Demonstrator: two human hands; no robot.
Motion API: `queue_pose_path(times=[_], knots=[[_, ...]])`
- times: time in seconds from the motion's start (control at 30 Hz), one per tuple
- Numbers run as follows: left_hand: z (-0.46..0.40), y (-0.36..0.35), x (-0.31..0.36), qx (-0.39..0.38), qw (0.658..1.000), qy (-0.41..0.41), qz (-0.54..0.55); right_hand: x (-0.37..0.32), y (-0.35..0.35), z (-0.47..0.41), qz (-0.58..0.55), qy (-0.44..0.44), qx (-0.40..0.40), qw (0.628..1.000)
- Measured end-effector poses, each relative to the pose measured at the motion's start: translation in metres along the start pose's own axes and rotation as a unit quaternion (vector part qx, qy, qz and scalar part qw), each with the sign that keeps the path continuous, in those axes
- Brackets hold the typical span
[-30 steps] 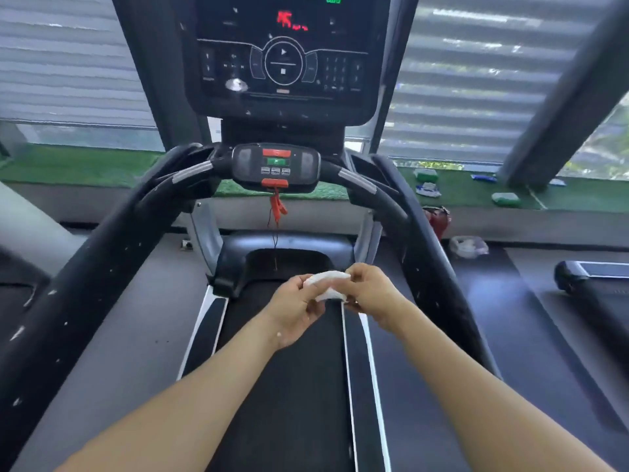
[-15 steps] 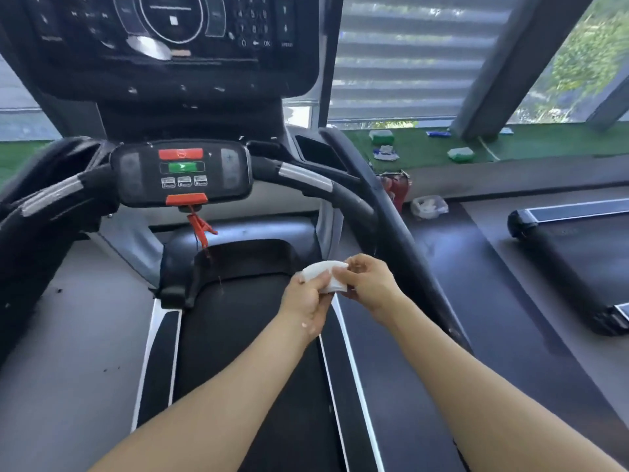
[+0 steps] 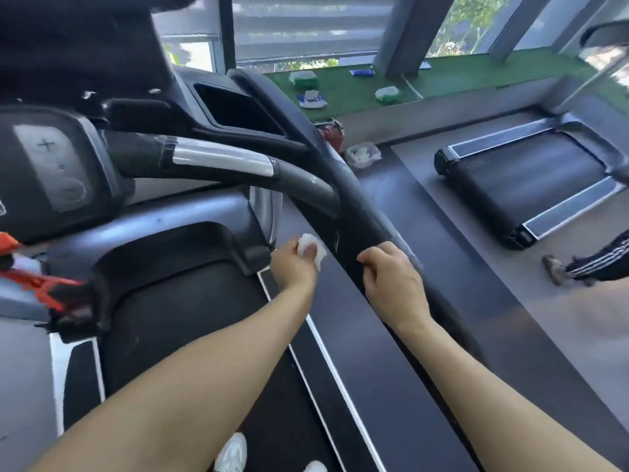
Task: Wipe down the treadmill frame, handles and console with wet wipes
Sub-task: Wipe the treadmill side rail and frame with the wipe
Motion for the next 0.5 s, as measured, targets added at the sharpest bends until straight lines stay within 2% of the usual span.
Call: queue_pose_path(times=[0.17,0.3,0.37,0.43,0.5], knots=[[-0.019,-0.035,0.001,-0.009,0.997,-0.078,0.013,0.012,-0.011,0.002,0.149,0.155,0.020,0.976],[0.001,-0.063,-0.009,-0.069,0.991,-0.094,0.068,0.024,-0.009,0.001,0.182,0.243,0.028,0.952],[0.010,-0.071,-0.020,-0.066,0.984,-0.166,-0.003,0.031,-0.009,0.001,0.179,0.295,0.023,0.938],[0.017,-0.074,-0.028,-0.075,0.976,-0.201,0.031,0.036,-0.006,-0.001,0.186,0.344,0.016,0.920],[0.025,-0.076,-0.039,-0.117,0.964,-0.226,0.074,0.037,-0.003,-0.002,0.191,0.376,0.013,0.906]])
Point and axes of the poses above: each hand's wrist, its own z-axis away from the middle knuckle, its own y-axis out of the back of the hand, x = y × z, the point moved 1 cm from there along -z, towards the middle knuckle
